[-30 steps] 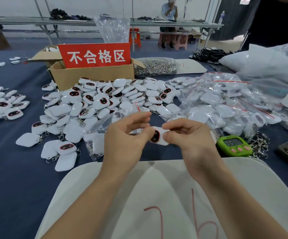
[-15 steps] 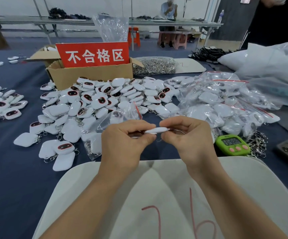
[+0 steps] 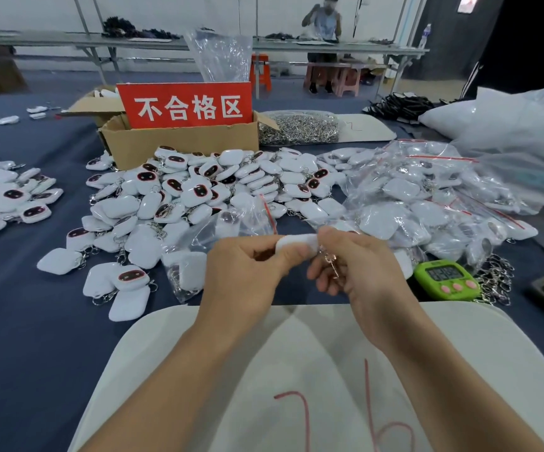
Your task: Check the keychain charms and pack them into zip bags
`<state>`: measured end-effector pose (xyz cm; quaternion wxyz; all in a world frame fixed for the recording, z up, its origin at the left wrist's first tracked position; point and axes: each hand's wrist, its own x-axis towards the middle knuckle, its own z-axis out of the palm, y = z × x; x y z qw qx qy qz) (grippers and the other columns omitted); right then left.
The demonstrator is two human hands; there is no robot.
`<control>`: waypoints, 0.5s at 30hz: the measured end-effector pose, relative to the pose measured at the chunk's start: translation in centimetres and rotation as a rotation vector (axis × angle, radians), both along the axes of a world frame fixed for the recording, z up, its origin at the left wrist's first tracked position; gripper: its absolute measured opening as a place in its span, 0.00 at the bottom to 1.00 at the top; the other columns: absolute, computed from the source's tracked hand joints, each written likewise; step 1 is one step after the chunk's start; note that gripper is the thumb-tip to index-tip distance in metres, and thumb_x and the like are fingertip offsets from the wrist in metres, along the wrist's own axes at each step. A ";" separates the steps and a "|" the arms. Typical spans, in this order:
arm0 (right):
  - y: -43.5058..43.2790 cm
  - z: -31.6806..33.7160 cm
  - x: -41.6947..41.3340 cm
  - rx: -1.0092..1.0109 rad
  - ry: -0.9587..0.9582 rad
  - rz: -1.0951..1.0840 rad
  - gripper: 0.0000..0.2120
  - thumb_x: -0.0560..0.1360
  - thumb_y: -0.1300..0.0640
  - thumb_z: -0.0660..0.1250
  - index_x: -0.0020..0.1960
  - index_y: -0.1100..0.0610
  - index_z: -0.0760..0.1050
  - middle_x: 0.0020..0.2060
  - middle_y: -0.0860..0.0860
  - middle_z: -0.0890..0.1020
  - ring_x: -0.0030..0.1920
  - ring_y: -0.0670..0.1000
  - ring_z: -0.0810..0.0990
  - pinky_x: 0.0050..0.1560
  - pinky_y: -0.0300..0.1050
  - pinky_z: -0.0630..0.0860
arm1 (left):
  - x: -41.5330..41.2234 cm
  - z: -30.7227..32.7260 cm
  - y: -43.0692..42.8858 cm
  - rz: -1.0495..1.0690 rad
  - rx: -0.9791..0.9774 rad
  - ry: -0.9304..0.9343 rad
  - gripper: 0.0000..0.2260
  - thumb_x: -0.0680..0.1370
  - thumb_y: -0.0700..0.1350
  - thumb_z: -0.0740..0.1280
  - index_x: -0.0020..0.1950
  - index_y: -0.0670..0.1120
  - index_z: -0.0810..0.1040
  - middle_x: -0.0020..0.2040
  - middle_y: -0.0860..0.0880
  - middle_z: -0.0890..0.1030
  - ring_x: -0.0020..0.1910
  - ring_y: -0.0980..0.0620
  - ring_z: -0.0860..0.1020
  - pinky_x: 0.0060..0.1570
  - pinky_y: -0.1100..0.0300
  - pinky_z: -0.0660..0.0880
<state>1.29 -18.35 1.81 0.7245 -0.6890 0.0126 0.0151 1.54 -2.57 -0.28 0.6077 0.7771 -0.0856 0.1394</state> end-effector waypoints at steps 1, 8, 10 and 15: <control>0.1 0.1 -0.2 -0.033 -0.017 0.027 0.11 0.74 0.49 0.70 0.37 0.51 0.85 0.30 0.56 0.81 0.28 0.50 0.73 0.27 0.39 0.69 | 0.2 -0.1 0.1 0.028 -0.002 0.036 0.10 0.71 0.63 0.73 0.41 0.59 0.88 0.29 0.51 0.81 0.29 0.57 0.75 0.34 0.57 0.75; 0.0 -0.9 0.2 -0.159 -0.029 -0.206 0.10 0.74 0.57 0.74 0.36 0.47 0.83 0.27 0.51 0.82 0.26 0.46 0.72 0.34 0.40 0.71 | 0.7 -0.7 0.2 0.309 0.404 -0.084 0.29 0.73 0.62 0.69 0.73 0.59 0.73 0.66 0.60 0.77 0.64 0.59 0.74 0.61 0.62 0.69; -0.1 -1.1 0.4 -0.184 -0.047 -0.275 0.07 0.73 0.55 0.74 0.37 0.47 0.83 0.29 0.51 0.83 0.28 0.46 0.74 0.40 0.46 0.73 | 0.9 -0.6 0.2 0.355 0.623 -0.020 0.34 0.73 0.66 0.67 0.76 0.57 0.66 0.67 0.54 0.76 0.65 0.50 0.73 0.62 0.53 0.69; -0.1 -1.4 0.6 -0.224 -0.049 -0.336 0.06 0.73 0.55 0.72 0.37 0.48 0.83 0.29 0.49 0.84 0.26 0.46 0.75 0.34 0.42 0.73 | 1.2 -1.0 -0.2 0.350 0.832 0.109 0.23 0.78 0.51 0.67 0.72 0.52 0.67 0.47 0.49 0.83 0.44 0.43 0.73 0.50 0.52 0.63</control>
